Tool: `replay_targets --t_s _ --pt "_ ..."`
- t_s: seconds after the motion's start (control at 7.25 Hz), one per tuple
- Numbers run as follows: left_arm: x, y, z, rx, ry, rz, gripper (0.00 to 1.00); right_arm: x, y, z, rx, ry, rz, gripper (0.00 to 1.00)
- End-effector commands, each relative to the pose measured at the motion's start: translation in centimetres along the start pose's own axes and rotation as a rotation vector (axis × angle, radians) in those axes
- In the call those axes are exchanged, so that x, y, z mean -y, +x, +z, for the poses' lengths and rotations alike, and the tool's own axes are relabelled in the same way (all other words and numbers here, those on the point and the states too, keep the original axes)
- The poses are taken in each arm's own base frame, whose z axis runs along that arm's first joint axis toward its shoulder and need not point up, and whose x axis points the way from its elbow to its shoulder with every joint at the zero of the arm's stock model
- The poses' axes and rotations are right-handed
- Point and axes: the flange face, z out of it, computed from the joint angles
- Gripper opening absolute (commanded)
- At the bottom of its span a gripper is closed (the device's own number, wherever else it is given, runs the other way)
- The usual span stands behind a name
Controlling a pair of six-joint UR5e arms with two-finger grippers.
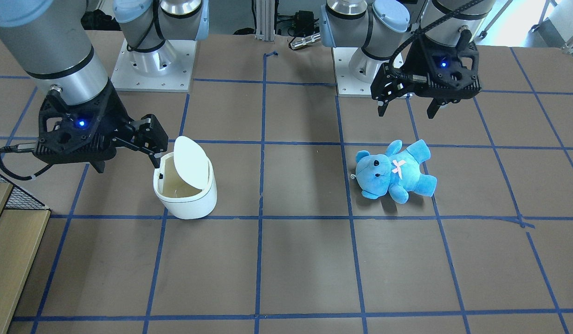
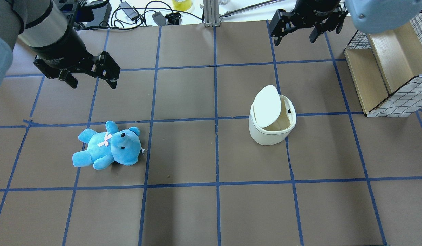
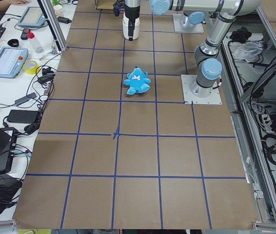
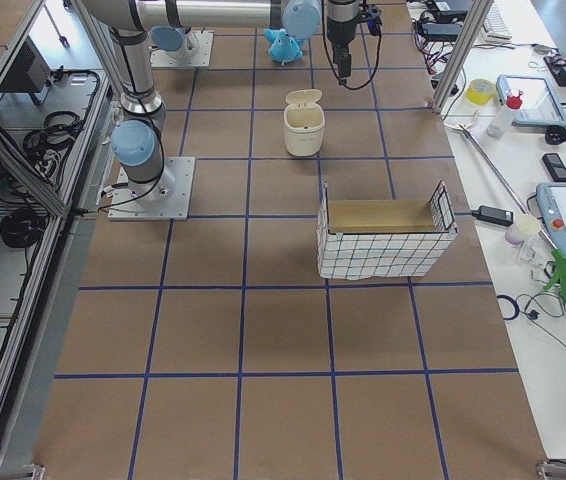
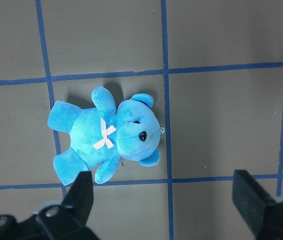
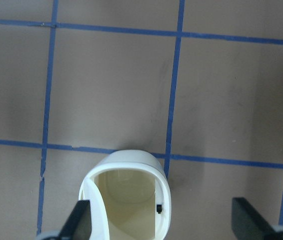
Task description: Open trash can with right arm
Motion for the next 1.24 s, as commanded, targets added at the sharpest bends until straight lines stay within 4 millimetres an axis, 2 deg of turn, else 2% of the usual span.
replay_targets --t_s 0.0,0.28,1.1 --pt "0.0 -0.1 0.0 0.000 0.000 -0.002 1.00 -1.2 0.0 1.1 -0.009 -0.090 0.011 1.00" --pt "0.0 0.0 0.0 0.000 0.000 0.000 1.00 -2.1 0.0 0.7 -0.007 -0.135 0.015 1.00" --pt "0.0 0.0 0.0 0.000 0.000 0.000 1.00 -2.8 0.1 0.2 -0.026 -0.177 0.015 1.00"
